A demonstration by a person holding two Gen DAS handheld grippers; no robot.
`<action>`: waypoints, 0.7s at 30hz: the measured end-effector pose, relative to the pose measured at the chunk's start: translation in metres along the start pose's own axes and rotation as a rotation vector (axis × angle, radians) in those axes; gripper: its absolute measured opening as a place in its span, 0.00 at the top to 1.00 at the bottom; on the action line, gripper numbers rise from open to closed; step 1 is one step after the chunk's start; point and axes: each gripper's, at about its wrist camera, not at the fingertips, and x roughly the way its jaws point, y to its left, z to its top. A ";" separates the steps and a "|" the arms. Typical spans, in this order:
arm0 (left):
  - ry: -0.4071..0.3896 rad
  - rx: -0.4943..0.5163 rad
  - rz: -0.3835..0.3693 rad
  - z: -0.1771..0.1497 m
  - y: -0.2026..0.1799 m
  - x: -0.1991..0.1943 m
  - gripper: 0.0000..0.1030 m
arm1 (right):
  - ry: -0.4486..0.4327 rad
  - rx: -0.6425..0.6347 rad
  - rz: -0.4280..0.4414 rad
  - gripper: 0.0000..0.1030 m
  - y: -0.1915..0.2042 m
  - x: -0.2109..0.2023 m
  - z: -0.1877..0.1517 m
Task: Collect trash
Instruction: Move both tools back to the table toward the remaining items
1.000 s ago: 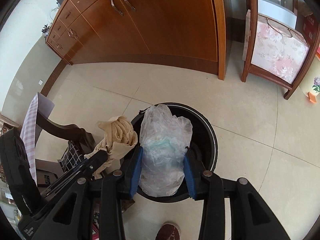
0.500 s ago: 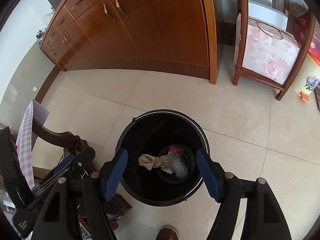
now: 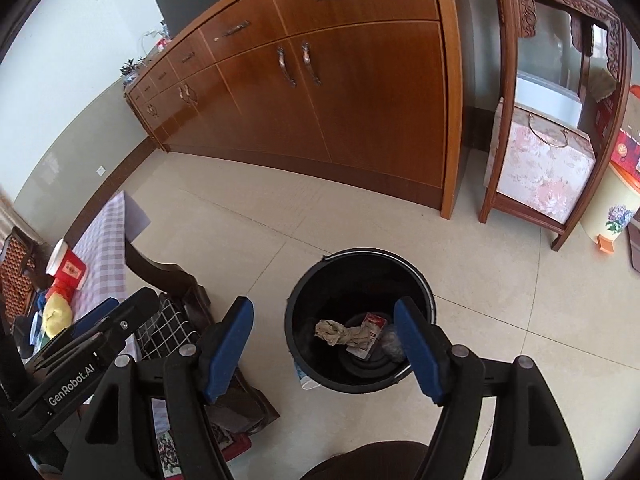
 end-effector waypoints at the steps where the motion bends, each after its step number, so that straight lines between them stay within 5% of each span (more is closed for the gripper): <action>1: -0.013 -0.012 0.004 0.000 0.007 -0.009 0.30 | -0.009 -0.012 0.020 0.27 0.009 -0.006 0.000; 11: -0.137 -0.114 0.145 -0.012 0.087 -0.082 0.29 | -0.098 -0.214 0.199 0.27 0.120 -0.051 -0.010; 21: -0.180 -0.251 0.303 -0.045 0.181 -0.125 0.29 | -0.075 -0.382 0.350 0.26 0.226 -0.052 -0.041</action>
